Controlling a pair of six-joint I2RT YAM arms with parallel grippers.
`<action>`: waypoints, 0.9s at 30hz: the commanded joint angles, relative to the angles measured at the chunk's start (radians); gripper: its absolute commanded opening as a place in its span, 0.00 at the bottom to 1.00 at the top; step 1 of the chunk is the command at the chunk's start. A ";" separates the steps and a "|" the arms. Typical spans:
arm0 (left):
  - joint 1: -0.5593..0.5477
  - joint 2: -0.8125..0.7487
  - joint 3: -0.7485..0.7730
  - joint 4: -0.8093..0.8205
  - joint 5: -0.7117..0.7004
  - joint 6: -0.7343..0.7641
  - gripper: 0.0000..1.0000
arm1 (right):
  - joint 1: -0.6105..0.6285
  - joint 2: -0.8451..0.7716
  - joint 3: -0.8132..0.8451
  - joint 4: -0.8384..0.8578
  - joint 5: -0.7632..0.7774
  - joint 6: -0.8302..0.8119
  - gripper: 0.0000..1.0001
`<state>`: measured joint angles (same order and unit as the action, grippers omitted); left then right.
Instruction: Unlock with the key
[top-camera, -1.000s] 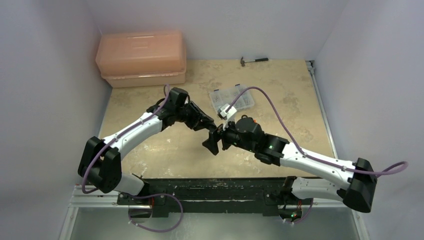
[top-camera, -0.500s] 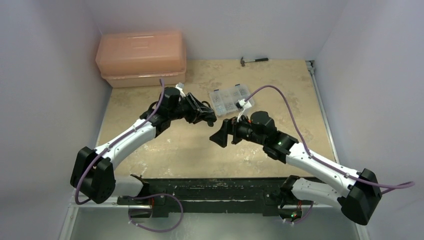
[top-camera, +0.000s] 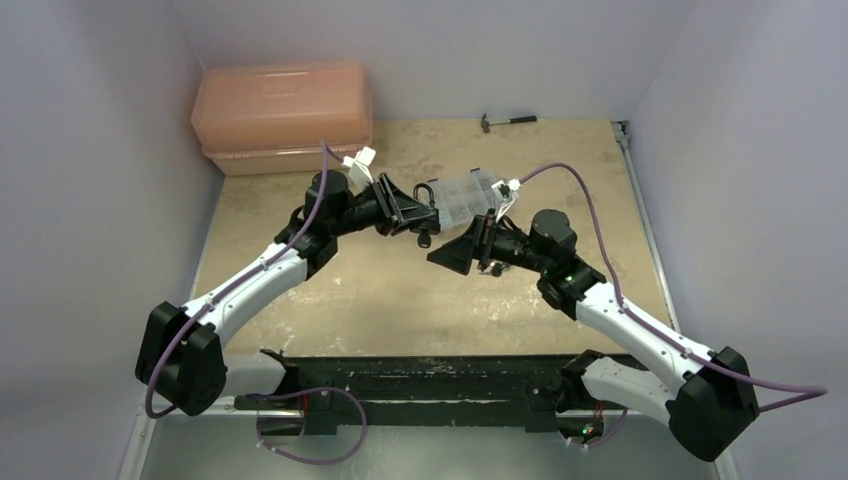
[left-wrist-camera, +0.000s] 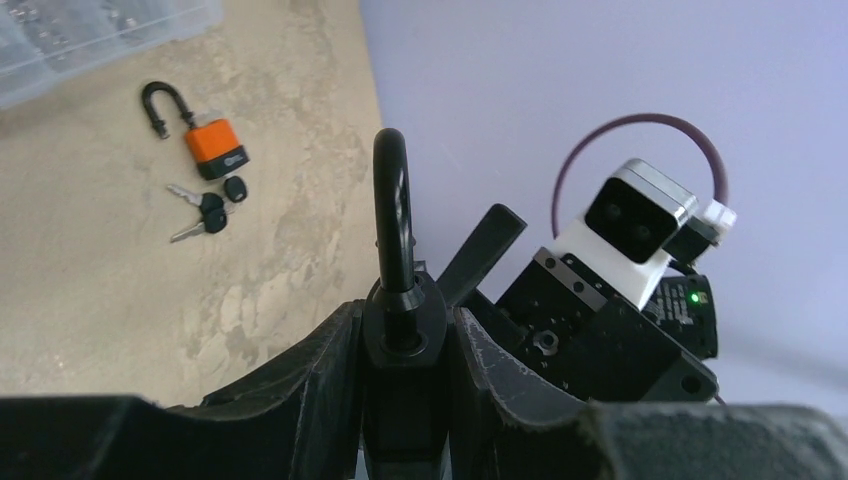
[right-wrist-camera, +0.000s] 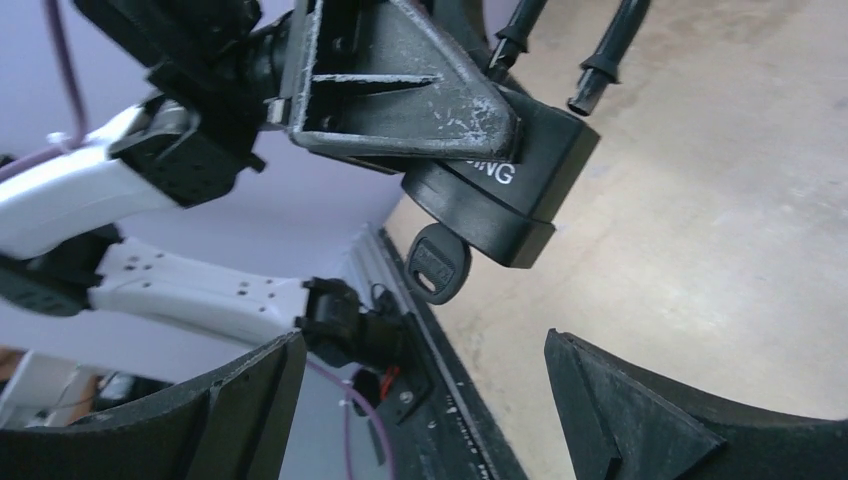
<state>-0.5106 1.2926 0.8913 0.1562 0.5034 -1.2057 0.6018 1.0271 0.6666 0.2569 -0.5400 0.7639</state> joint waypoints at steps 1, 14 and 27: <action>0.006 -0.077 0.015 0.217 0.086 0.030 0.00 | -0.010 -0.029 -0.006 0.220 -0.131 0.125 0.99; 0.006 -0.138 -0.029 0.395 0.126 -0.005 0.00 | -0.020 0.034 0.000 0.456 -0.142 0.300 0.97; 0.006 -0.146 -0.069 0.490 0.111 -0.047 0.00 | -0.022 0.171 0.019 0.677 -0.181 0.426 0.80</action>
<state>-0.5106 1.1835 0.8112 0.4850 0.6140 -1.2232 0.5858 1.1946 0.6617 0.7914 -0.6899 1.1374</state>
